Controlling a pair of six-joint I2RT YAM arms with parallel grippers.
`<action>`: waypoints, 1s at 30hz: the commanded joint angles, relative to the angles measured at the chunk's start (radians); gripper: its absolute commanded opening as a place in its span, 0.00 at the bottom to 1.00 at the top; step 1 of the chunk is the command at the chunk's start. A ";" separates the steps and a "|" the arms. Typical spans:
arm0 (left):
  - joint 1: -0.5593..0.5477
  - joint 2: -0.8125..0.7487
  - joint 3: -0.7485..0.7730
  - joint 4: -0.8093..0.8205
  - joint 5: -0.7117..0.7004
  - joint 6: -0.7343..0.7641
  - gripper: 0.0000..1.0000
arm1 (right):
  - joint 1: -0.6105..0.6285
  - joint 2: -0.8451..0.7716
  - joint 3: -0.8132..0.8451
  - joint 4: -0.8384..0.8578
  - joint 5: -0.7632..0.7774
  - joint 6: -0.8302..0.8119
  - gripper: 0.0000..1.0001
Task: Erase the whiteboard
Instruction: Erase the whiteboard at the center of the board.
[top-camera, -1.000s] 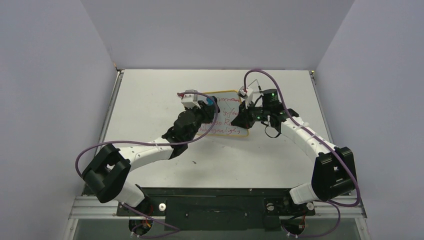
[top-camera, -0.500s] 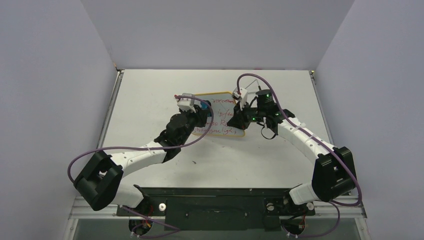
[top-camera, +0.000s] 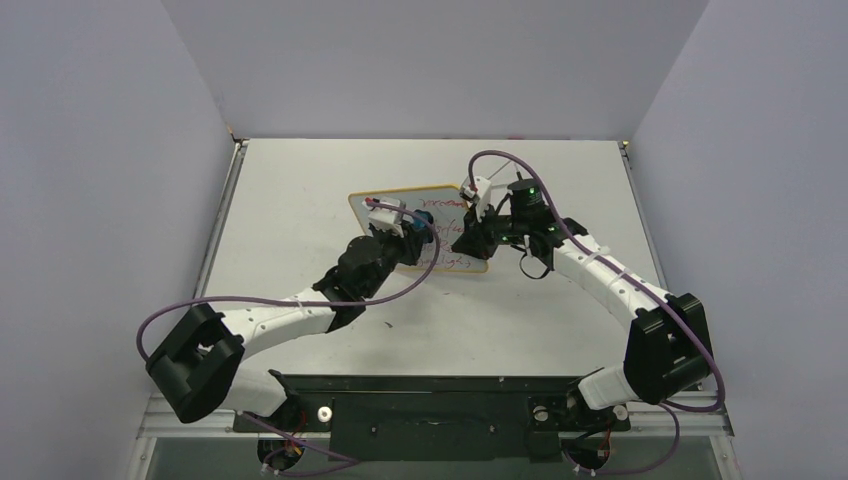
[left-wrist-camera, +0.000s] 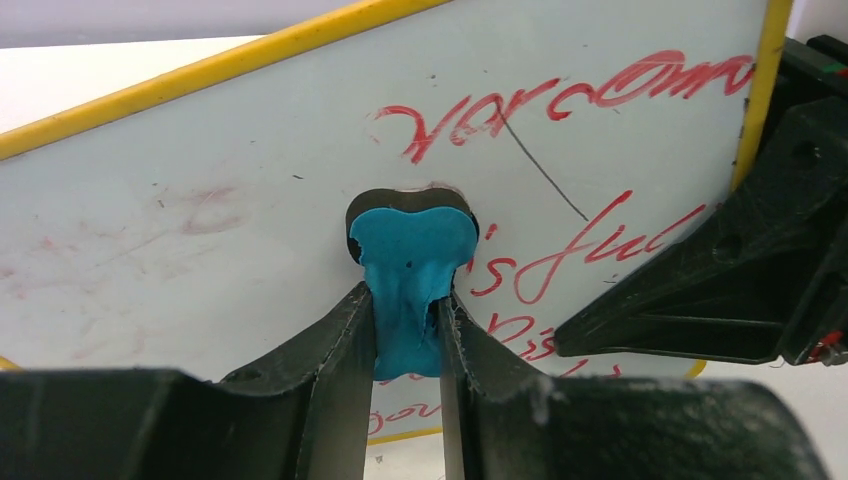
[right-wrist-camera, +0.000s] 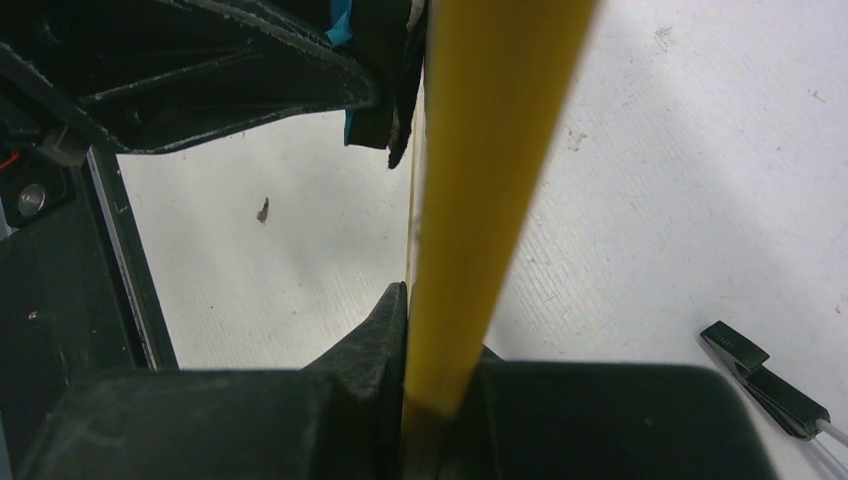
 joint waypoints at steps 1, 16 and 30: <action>0.062 -0.047 -0.023 -0.014 0.022 0.000 0.00 | 0.042 -0.003 0.032 -0.039 -0.038 -0.053 0.00; 0.043 -0.109 -0.093 0.034 0.112 0.070 0.00 | 0.061 0.007 0.041 -0.055 -0.041 -0.068 0.00; 0.154 -0.160 -0.124 0.010 0.117 0.046 0.00 | 0.063 0.012 0.042 -0.055 -0.043 -0.068 0.00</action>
